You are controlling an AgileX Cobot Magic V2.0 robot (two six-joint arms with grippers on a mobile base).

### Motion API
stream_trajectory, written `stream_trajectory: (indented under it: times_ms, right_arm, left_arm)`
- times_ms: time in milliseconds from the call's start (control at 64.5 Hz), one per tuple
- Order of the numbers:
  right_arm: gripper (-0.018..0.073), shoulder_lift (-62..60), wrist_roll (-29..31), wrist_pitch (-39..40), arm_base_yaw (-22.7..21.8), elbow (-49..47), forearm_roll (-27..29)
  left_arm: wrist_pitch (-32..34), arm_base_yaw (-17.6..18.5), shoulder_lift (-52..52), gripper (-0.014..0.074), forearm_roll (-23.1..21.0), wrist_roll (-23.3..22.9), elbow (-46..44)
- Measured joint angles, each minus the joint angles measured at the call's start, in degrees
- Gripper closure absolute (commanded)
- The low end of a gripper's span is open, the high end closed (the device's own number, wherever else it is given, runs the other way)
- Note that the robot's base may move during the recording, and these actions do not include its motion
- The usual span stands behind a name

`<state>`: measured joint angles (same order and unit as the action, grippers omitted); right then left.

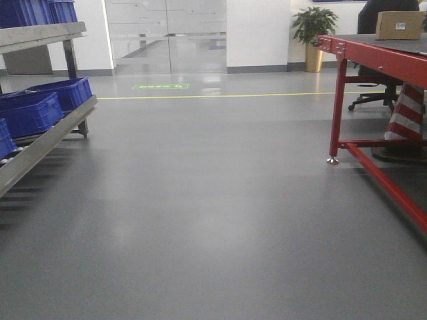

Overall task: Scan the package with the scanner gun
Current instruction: 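Drive the base forward along the aisle toward the red table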

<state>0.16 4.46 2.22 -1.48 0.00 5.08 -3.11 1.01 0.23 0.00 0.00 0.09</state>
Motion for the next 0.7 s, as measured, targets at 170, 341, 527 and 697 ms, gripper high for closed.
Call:
stream_trajectory:
  times_ms: [170, 341, 527, 697]
  right_arm:
    - [0.0721, 0.0, 0.0, 0.0, 0.0, 0.0, 0.0]
    - [0.0721, 0.0, 0.0, 0.0, 0.0, 0.0, 0.0]
    - [0.0721, 0.0, 0.0, 0.0, 0.0, 0.0, 0.0]
    - [0.0721, 0.0, 0.0, 0.0, 0.0, 0.0, 0.0]
  left_arm:
    - [0.0, 0.0, 0.0, 0.0707, 0.0, 0.0, 0.0]
    - [0.0, 0.0, 0.0, 0.0707, 0.0, 0.0, 0.0]
    - [0.0, 0.0, 0.0, 0.0707, 0.0, 0.0, 0.0]
    - [0.0, 0.0, 0.0, 0.0707, 0.0, 0.0, 0.0]
